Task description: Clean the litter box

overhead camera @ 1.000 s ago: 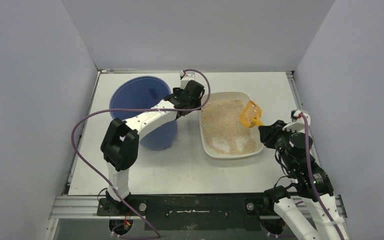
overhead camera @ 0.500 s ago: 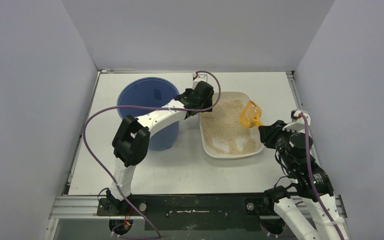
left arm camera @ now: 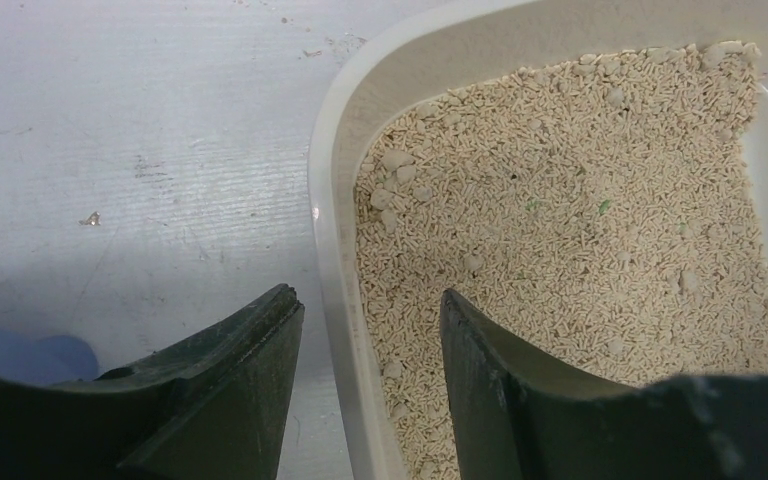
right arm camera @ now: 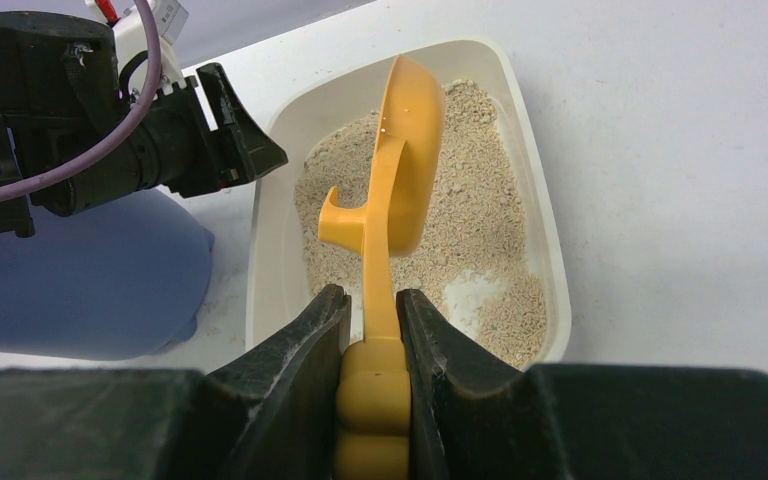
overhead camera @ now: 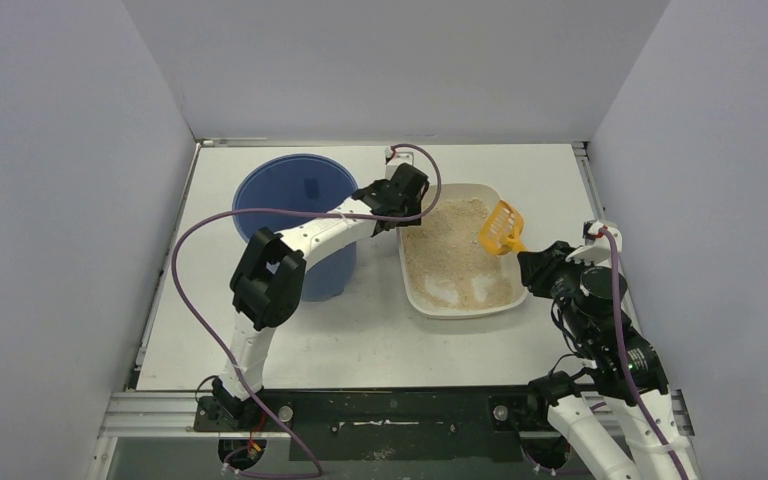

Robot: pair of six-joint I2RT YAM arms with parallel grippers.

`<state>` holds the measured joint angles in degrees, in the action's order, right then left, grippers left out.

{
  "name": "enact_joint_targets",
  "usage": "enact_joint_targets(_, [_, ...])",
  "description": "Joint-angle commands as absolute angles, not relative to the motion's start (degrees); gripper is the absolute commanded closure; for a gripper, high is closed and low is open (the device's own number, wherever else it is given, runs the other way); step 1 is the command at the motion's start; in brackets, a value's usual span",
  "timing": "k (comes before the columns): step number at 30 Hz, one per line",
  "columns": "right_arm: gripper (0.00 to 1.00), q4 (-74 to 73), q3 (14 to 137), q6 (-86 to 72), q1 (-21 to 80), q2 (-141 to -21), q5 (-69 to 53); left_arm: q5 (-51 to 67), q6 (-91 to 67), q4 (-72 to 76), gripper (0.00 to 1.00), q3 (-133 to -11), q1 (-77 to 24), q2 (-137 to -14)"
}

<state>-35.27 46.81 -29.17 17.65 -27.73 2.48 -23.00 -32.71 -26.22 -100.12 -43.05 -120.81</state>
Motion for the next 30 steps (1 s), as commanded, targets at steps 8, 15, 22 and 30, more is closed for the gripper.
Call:
enact_joint_targets(8, [1.0, -33.9, 47.5, -28.6, 17.4, -26.3, 2.7, -21.7, -33.9, -26.5, 0.59, -101.0, -42.4, -123.8])
enact_joint_targets(15, [1.0, -34.1, 47.5, -28.6, 17.4, -25.6, 3.0, -23.4, -33.9, -27.6, 0.6, -100.1, -42.4, -122.7])
enact_joint_targets(22, [1.0, -33.4, 47.3, -28.9, 17.4, -25.3, 2.4, -25.4, -32.7, -28.9, 0.55, -99.0, -42.3, -118.5])
enact_joint_targets(30, [1.0, -33.4, 47.7, -28.8, 17.4, -25.2, 2.2, -28.8, -30.1, -30.4, 0.53, -95.5, -41.6, -112.8])
